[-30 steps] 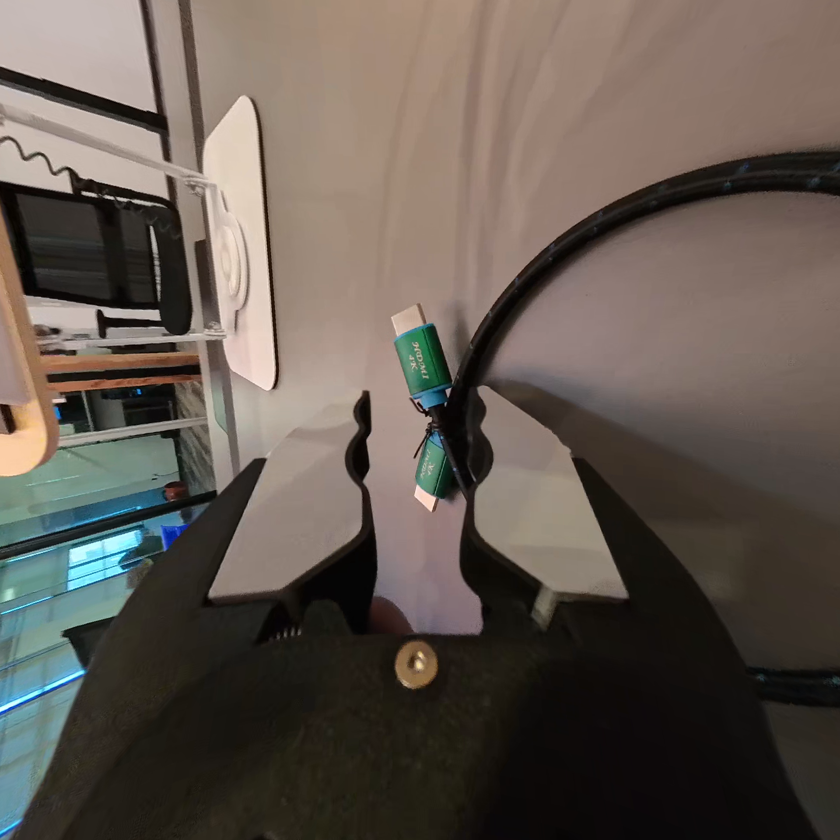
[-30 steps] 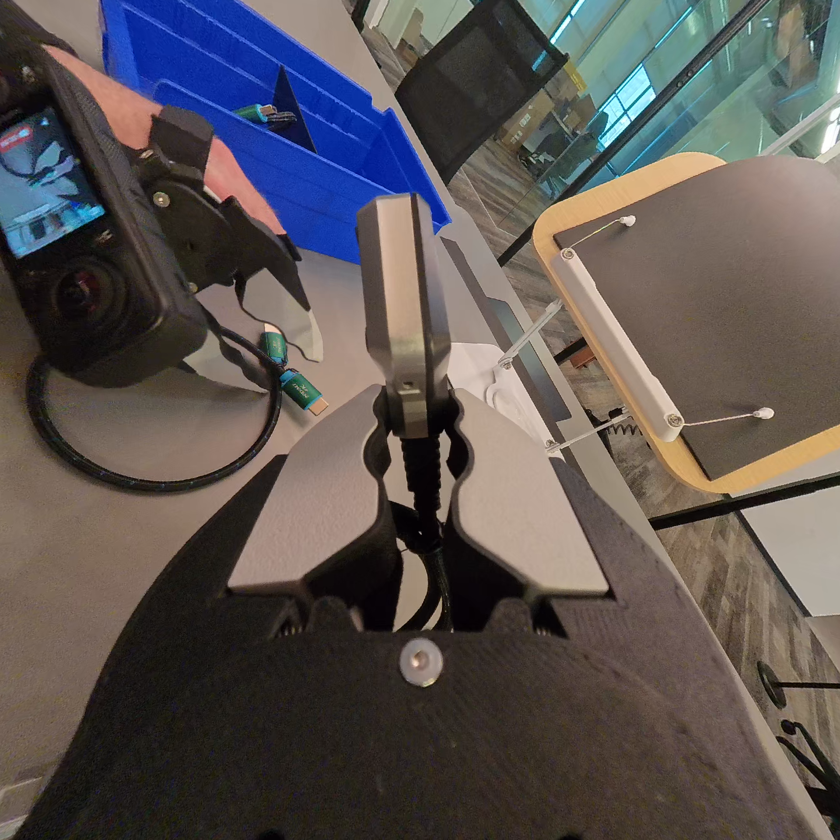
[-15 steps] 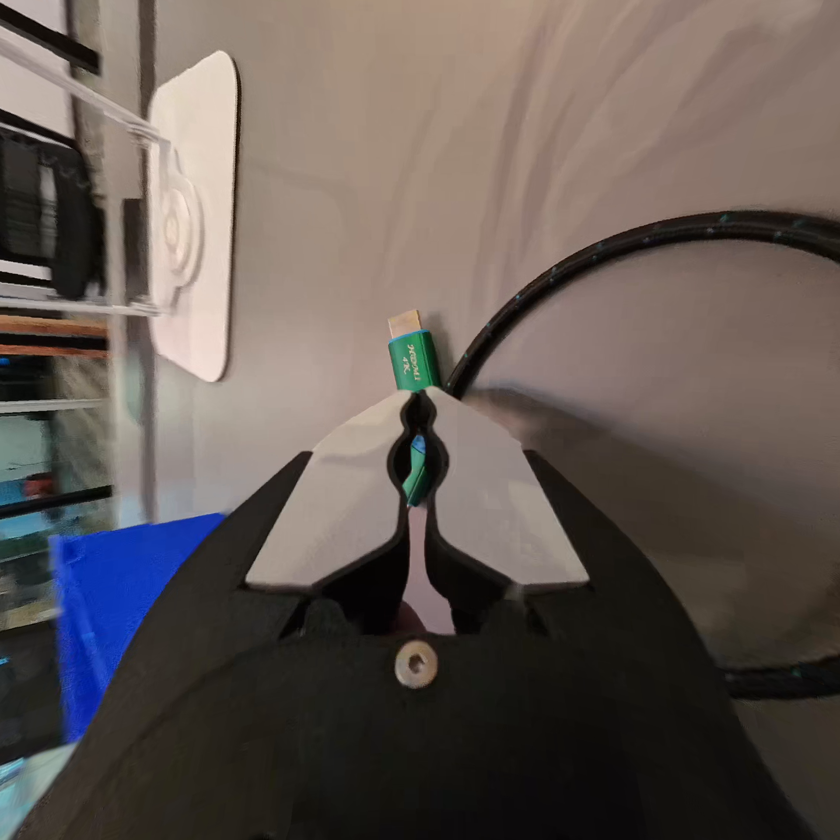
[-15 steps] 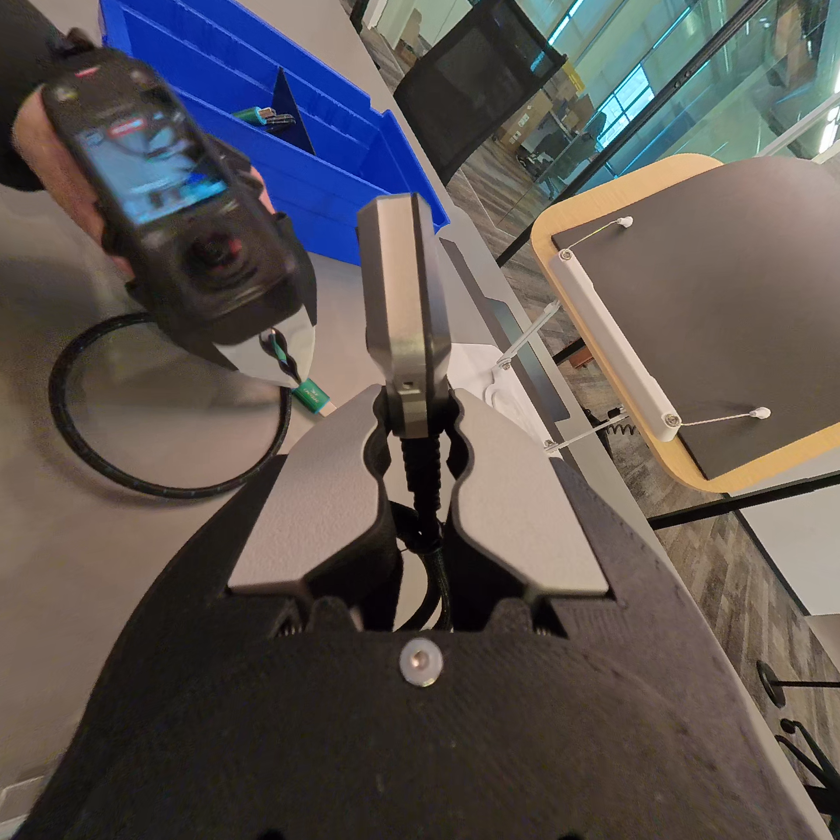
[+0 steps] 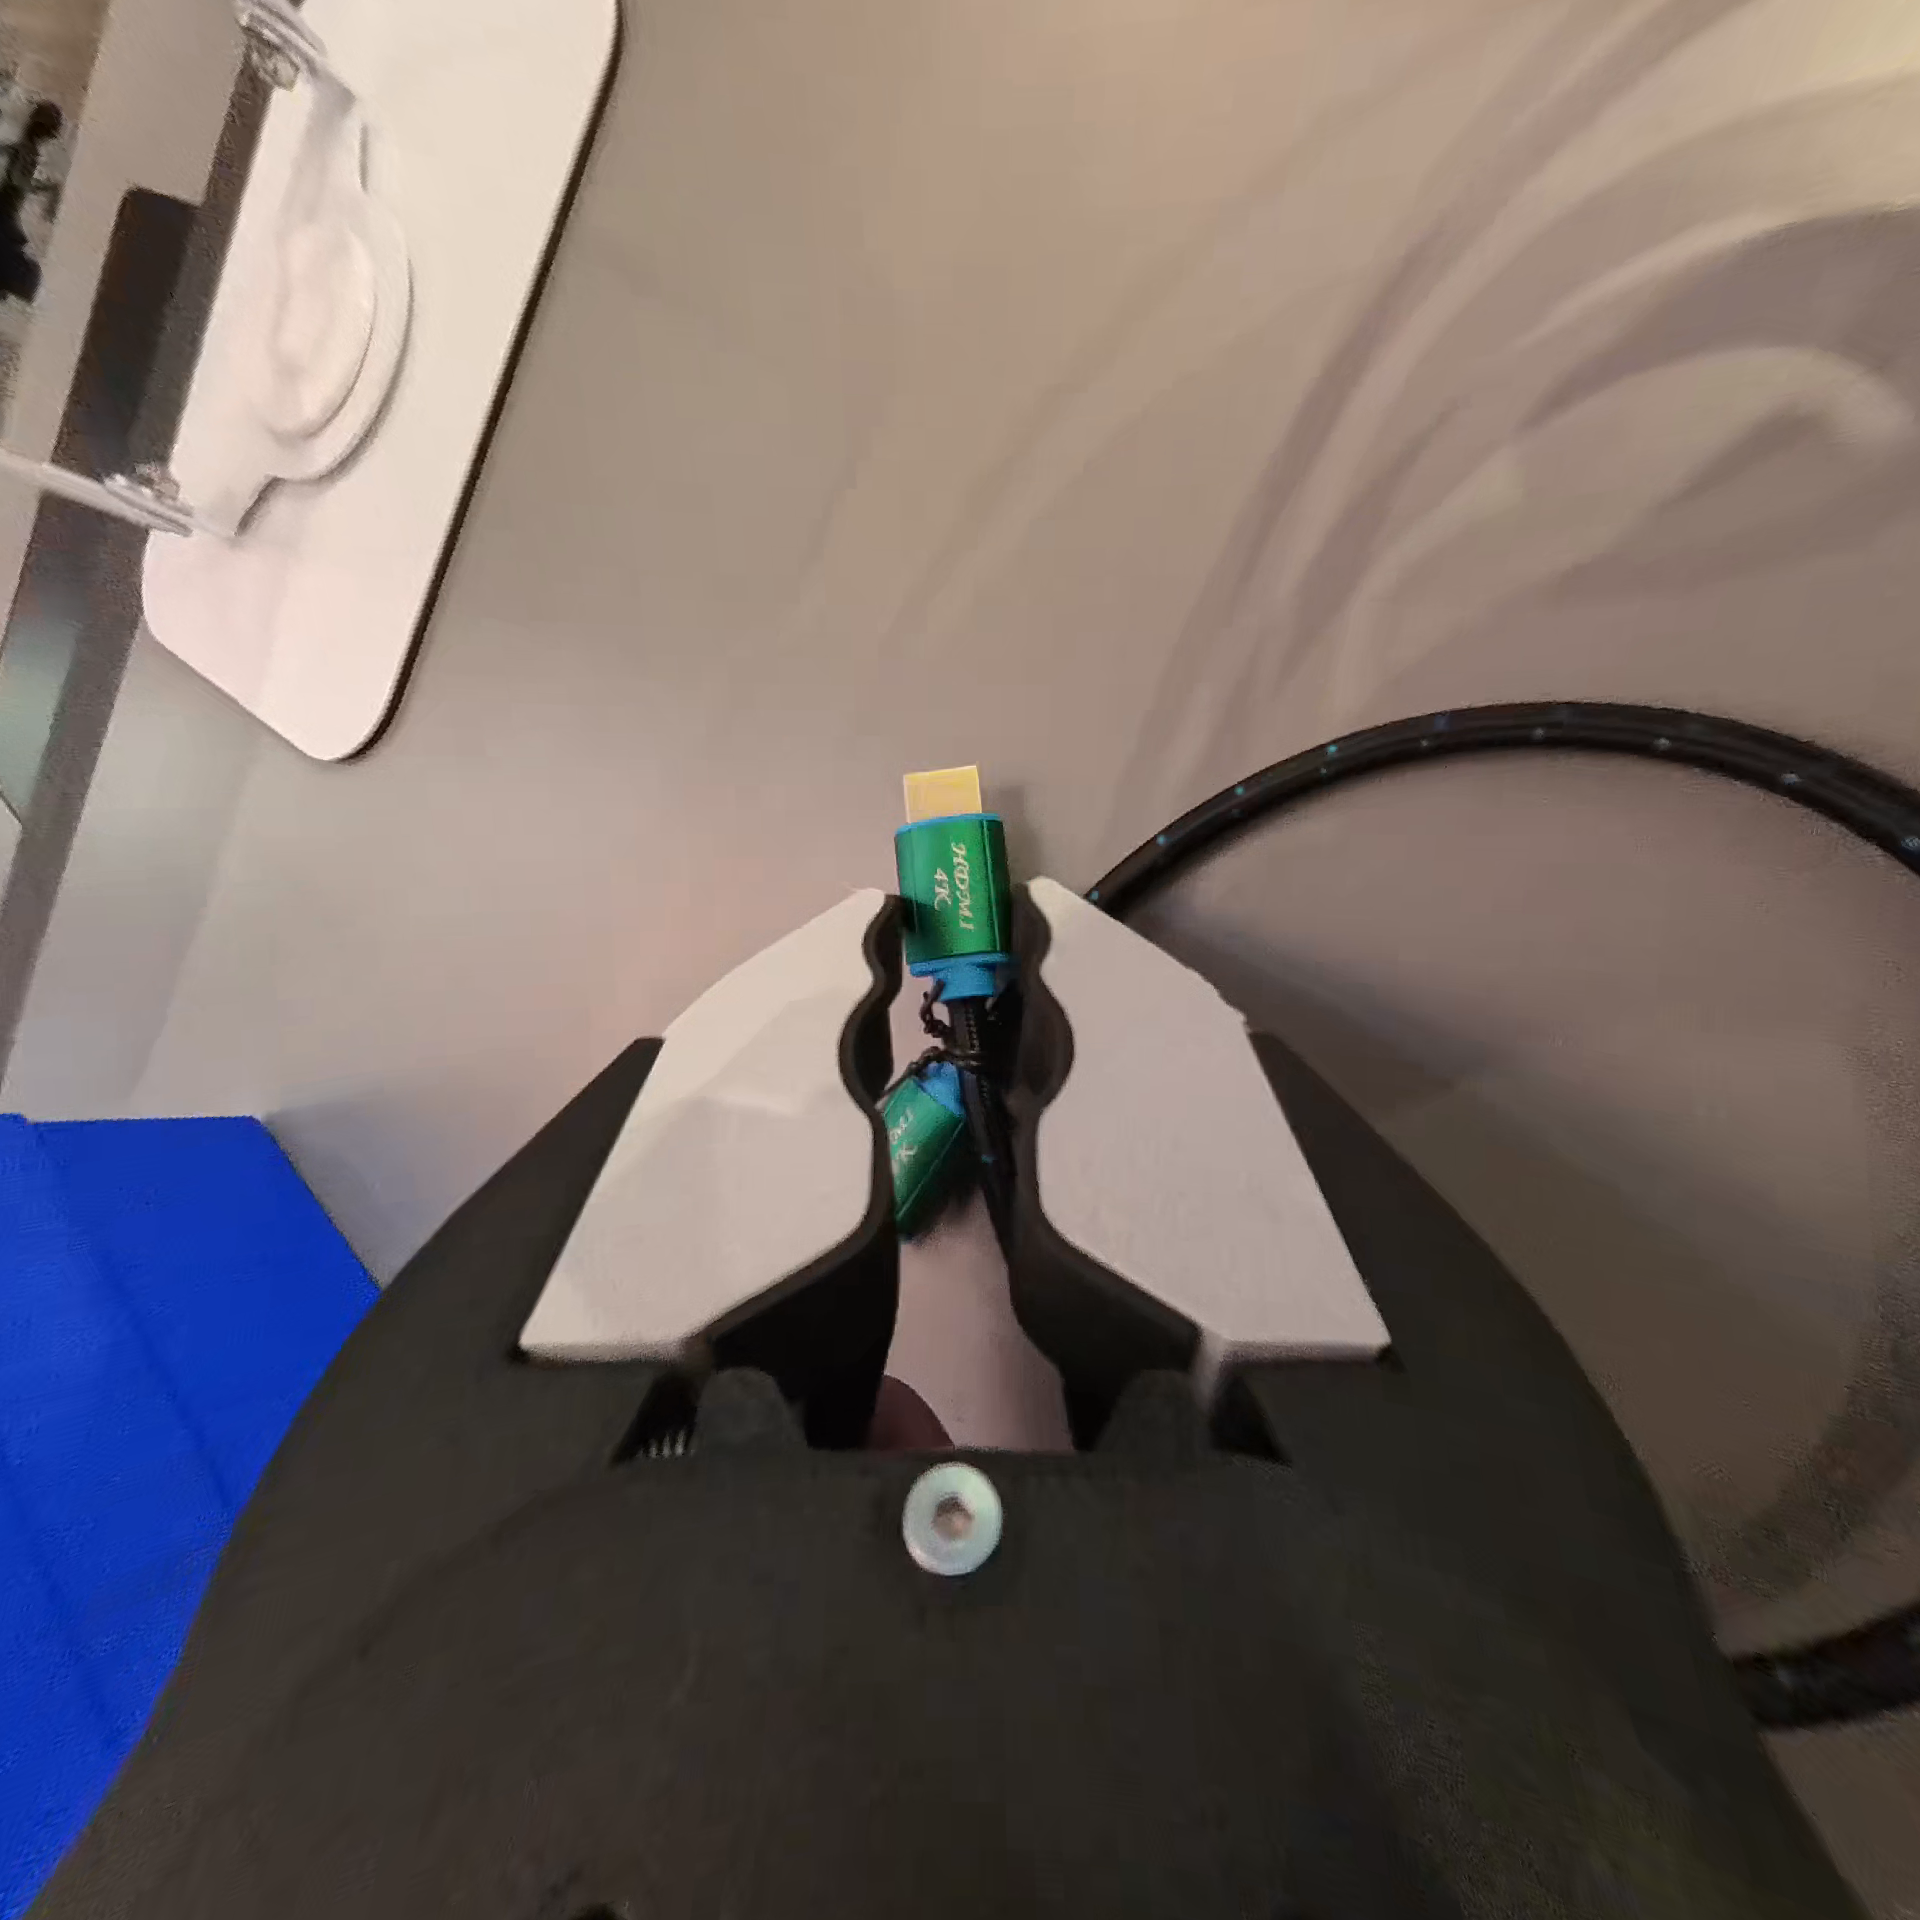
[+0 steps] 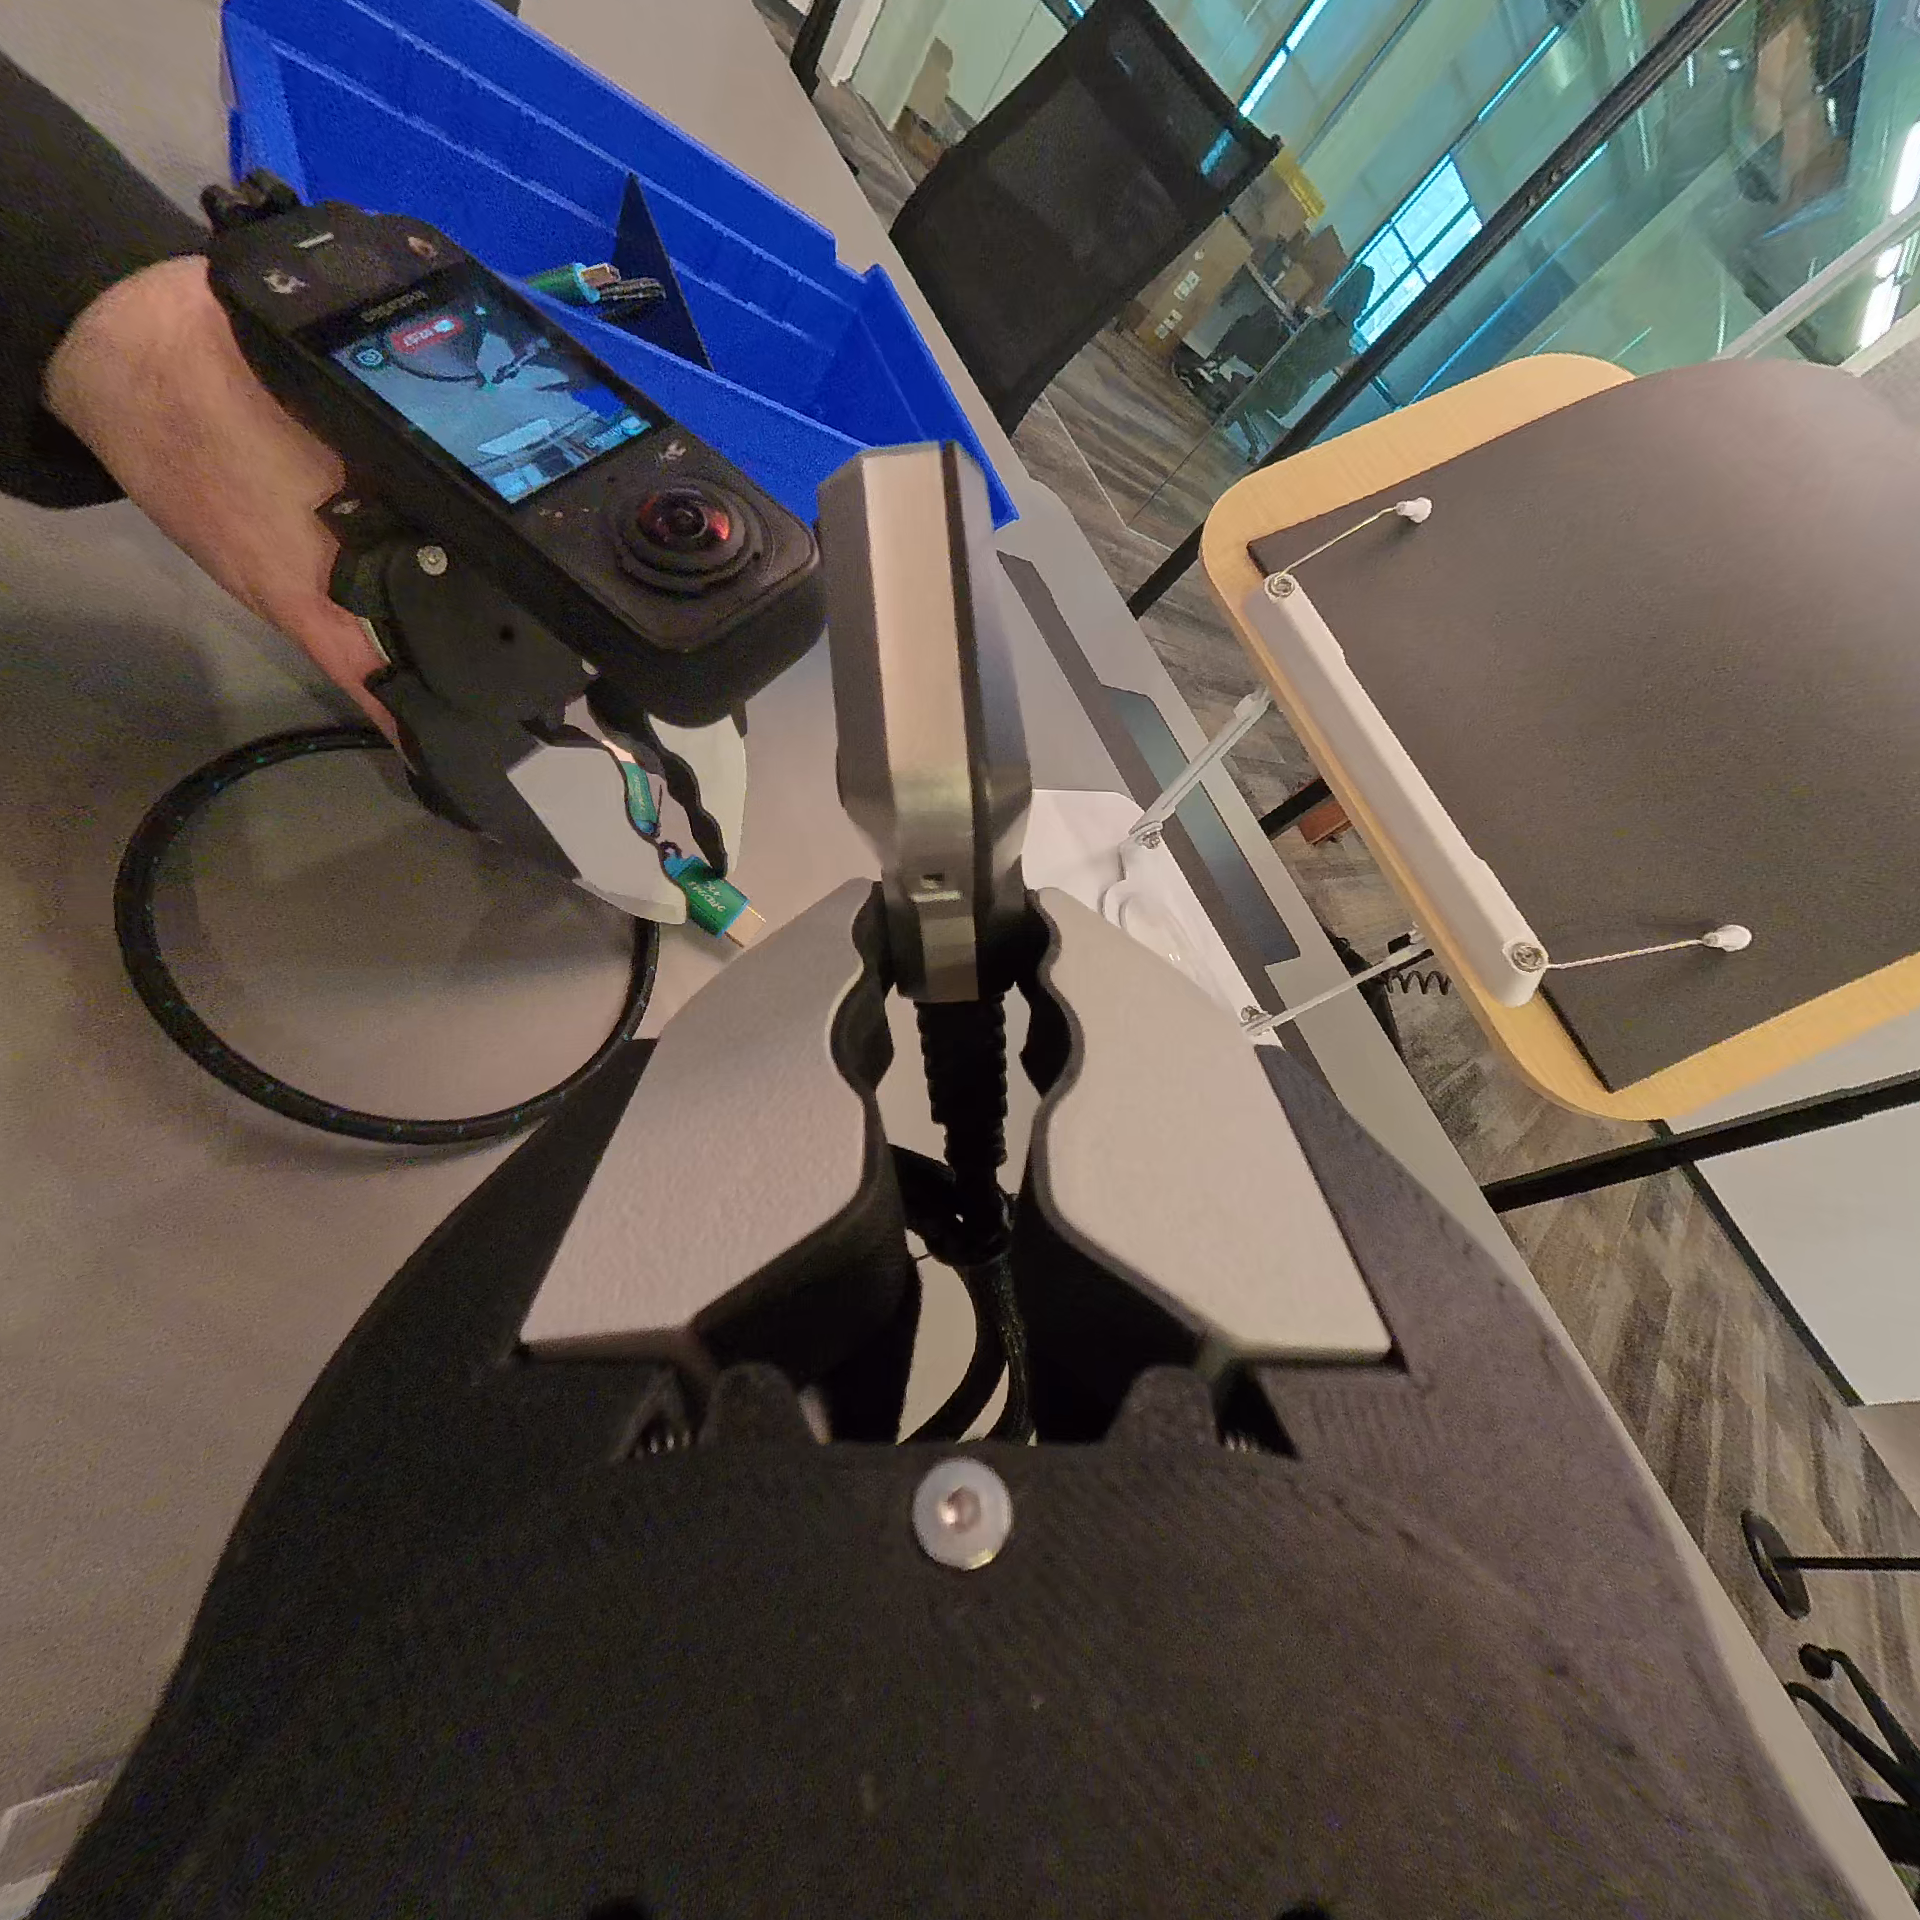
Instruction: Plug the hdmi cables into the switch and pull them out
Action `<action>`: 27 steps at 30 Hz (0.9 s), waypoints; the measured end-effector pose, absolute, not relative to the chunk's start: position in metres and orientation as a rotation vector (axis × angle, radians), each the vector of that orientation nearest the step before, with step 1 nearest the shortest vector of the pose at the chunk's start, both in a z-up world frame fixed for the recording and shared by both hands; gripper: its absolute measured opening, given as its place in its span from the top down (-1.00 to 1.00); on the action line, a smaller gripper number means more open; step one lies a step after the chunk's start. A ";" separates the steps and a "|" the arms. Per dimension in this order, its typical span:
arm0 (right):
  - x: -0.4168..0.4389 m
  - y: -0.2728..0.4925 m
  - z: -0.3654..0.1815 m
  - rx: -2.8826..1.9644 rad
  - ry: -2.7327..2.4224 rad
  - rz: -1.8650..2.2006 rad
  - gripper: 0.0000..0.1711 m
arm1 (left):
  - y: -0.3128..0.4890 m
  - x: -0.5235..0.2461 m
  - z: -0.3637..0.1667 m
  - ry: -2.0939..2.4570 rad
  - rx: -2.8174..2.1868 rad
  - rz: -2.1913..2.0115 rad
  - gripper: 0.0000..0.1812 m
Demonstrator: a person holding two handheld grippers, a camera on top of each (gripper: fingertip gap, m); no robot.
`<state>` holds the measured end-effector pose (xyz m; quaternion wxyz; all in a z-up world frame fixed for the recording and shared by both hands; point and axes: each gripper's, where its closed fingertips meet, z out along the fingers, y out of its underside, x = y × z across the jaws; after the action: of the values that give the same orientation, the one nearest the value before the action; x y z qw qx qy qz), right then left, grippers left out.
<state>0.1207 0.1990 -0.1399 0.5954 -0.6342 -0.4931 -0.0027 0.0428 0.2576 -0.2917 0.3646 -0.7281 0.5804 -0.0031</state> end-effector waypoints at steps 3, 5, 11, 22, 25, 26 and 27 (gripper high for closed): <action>0.122 0.199 -0.139 -1.475 -1.140 -0.006 0.75 | 0.259 0.041 -0.292 1.511 -1.884 0.033 0.79; 0.122 0.200 -0.139 -1.475 -1.138 -0.007 0.75 | 0.260 0.042 -0.293 1.514 -1.891 0.006 0.79; 0.123 0.200 -0.137 -1.478 -1.127 -0.011 0.75 | 0.260 0.043 -0.295 1.520 -1.887 -0.018 0.79; 0.127 0.201 -0.137 -1.484 -1.109 -0.009 0.75 | 0.251 0.040 -0.292 1.454 -1.978 -0.150 0.80; 0.127 0.201 -0.140 -1.485 -1.117 -0.004 0.75 | 0.246 0.039 -0.277 1.447 -1.977 -0.220 0.81; 0.127 0.202 -0.141 -1.487 -1.122 -0.006 0.75 | 0.245 0.039 -0.268 1.450 -1.959 -0.239 0.82; 0.127 0.202 -0.143 -1.488 -1.127 -0.012 0.75 | 0.244 0.038 -0.258 1.451 -1.944 -0.268 0.93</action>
<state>0.1266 0.2023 -0.1426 0.5952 -0.6404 -0.4854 -0.0050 0.0382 0.2436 -0.2578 0.3434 -0.7483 0.5582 -0.1031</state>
